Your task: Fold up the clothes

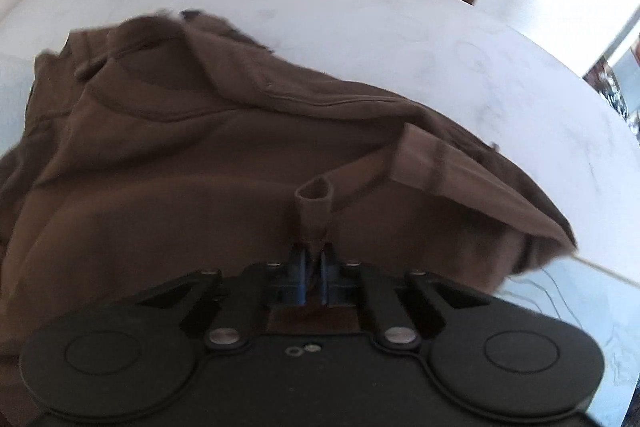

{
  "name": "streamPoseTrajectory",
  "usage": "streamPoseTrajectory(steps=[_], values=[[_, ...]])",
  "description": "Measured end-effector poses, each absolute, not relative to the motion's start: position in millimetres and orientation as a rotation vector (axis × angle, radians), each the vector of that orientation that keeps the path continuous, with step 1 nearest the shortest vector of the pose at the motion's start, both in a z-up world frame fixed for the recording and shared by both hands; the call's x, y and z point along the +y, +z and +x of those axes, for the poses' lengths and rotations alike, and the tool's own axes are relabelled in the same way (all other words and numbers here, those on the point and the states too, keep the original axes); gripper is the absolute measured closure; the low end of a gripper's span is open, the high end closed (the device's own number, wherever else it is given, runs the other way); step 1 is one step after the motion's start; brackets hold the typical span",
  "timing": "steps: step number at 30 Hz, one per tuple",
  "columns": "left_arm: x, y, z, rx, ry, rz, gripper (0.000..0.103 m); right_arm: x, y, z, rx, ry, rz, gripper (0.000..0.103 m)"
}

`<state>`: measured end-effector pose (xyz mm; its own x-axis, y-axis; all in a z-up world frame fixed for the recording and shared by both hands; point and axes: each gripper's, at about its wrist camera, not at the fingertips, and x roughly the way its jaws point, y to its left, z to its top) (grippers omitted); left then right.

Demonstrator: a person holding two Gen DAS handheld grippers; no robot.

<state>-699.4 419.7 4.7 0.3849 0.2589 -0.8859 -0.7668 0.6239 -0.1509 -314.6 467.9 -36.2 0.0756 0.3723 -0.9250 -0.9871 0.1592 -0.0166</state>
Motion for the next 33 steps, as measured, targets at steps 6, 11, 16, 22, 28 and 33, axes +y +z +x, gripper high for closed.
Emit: streamPoseTrajectory(steps=[6,11,16,22,28,33], values=[[431.8,-7.2,-716.6,0.992,0.648,-0.646,0.027,411.2,-6.9,-257.9,0.962,1.122,-0.743,0.0],[439.6,-15.5,-727.5,1.004,0.6,-0.675,0.027,348.9,-21.3,-201.2,1.045,0.94,-0.663,0.0],[446.4,-14.6,-728.1,1.021,0.549,-0.657,0.027,302.7,-46.2,-186.7,1.097,0.823,-0.533,0.0],[449.5,-5.8,-731.8,1.004,0.542,-0.624,0.027,281.4,-15.2,-217.2,1.057,0.895,-0.541,0.0],[437.9,3.2,-747.1,0.994,0.555,-0.609,0.027,281.8,26.0,-277.8,0.989,1.08,-0.633,0.0],[405.9,11.8,-759.5,1.017,0.54,-0.54,0.027,265.1,30.5,-353.9,0.949,1.328,-0.745,0.0]])
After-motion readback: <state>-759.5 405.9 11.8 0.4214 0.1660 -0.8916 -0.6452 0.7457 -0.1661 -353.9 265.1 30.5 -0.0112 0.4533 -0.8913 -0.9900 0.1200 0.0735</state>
